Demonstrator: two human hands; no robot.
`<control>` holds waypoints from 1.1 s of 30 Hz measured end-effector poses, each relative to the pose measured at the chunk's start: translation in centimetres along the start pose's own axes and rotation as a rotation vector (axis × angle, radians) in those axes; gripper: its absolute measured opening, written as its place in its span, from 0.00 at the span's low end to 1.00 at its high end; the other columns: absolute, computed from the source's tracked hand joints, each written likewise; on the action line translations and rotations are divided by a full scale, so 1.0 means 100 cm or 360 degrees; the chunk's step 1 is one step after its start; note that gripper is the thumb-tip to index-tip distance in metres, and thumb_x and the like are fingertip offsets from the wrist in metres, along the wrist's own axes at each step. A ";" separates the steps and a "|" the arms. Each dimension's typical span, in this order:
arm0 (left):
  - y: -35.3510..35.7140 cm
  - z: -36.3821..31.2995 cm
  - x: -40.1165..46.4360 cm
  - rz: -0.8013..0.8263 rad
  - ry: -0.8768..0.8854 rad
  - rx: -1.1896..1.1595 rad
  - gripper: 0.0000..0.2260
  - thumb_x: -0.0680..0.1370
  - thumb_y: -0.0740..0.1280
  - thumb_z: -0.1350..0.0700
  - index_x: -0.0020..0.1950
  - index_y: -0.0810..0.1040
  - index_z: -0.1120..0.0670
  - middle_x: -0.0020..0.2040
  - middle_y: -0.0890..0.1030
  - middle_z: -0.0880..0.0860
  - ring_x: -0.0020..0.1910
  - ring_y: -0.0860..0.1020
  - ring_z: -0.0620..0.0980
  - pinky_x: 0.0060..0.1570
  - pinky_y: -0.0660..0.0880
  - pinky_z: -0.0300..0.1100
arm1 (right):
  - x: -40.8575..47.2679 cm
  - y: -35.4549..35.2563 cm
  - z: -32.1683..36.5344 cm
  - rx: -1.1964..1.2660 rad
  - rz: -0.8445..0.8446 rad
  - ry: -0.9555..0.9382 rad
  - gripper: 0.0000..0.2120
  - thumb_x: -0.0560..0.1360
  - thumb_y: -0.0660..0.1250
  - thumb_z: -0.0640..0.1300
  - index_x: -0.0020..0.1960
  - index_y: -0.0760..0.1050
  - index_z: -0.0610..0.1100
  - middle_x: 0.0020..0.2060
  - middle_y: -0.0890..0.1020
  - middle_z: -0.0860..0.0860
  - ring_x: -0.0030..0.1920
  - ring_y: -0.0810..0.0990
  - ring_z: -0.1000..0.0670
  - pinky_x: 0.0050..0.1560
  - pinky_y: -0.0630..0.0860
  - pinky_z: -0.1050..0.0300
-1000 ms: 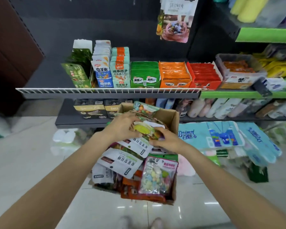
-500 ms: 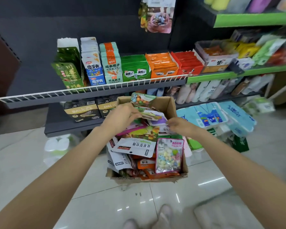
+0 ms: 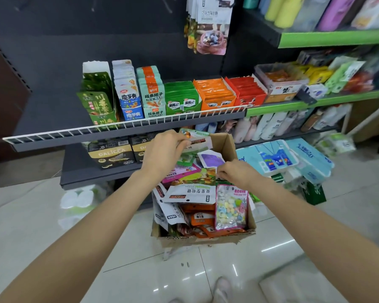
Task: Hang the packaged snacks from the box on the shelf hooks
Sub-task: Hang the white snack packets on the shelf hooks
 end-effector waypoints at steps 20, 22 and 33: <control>-0.040 -0.056 0.043 0.0035 -0.0004 0.0086 0.09 0.78 0.66 0.53 0.53 0.82 0.54 0.48 0.83 0.52 0.48 0.80 0.53 0.42 0.74 0.44 | -0.025 -0.112 -0.009 0.0380 -0.0827 -0.0014 0.08 0.82 0.53 0.45 0.45 0.63 0.44 0.30 0.74 0.43 0.32 0.72 0.41 0.32 0.64 0.49; -0.041 -0.067 0.047 0.0066 0.0023 0.0069 0.08 0.77 0.67 0.52 0.52 0.82 0.53 0.47 0.83 0.52 0.47 0.80 0.52 0.43 0.74 0.44 | -0.027 -0.125 -0.002 0.0348 -0.0860 -0.0073 0.09 0.82 0.53 0.46 0.46 0.66 0.42 0.32 0.77 0.42 0.33 0.74 0.40 0.34 0.68 0.48; -0.054 -0.104 0.097 0.0112 0.0134 -0.0063 0.07 0.73 0.71 0.49 0.48 0.83 0.48 0.43 0.83 0.50 0.48 0.77 0.51 0.48 0.76 0.50 | -0.020 -0.189 -0.005 -0.0048 -0.1000 -0.0158 0.12 0.81 0.52 0.51 0.53 0.69 0.46 0.42 0.79 0.48 0.45 0.77 0.43 0.37 0.71 0.51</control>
Point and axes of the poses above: each hand's wrist, its own x-axis towards the middle knuckle, its own y-axis out of the palm, z = x × y, the point moved 2 cm from there along x, towards the middle knuckle
